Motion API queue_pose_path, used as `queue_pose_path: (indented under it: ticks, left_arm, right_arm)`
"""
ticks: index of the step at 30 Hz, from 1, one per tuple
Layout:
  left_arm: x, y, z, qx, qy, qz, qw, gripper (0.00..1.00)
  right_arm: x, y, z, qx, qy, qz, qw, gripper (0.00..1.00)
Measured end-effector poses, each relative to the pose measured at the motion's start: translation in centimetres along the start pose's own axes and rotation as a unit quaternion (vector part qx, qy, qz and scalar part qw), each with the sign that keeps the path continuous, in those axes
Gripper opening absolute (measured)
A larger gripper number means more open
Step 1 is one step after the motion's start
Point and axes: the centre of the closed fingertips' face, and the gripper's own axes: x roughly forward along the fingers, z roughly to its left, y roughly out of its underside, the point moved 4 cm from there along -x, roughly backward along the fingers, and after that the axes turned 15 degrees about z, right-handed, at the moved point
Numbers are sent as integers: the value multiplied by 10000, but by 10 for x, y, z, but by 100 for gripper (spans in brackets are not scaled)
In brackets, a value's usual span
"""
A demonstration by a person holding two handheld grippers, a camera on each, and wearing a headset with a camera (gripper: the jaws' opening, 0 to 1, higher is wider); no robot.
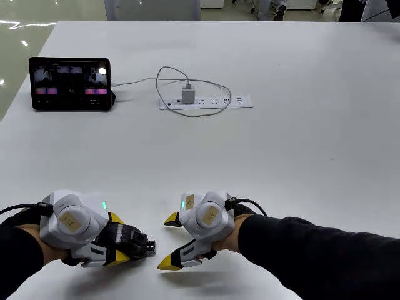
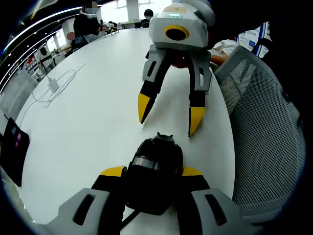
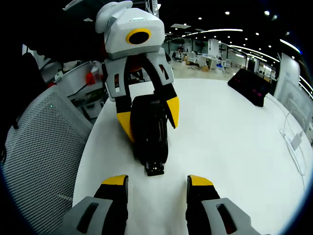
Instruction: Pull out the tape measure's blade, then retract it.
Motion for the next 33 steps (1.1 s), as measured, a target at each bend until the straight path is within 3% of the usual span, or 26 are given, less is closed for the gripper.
queue_pose_path:
  ticks: [14, 18, 33]
  left_arm:
    - [0, 0, -1, -63, 16, -18, 10000, 35]
    - [-1, -1, -1, -95, 17, -30, 9999, 35]
    - [-2, -1, -2, -93, 13, -53, 9999, 35]
  right_arm:
    - [15, -13, 1, -297, -72, 57, 9995, 24]
    - [18, -15, 2, -342, -170, 81, 9992, 13]
    - [19, -13, 1, -464, -76, 180, 9987, 10]
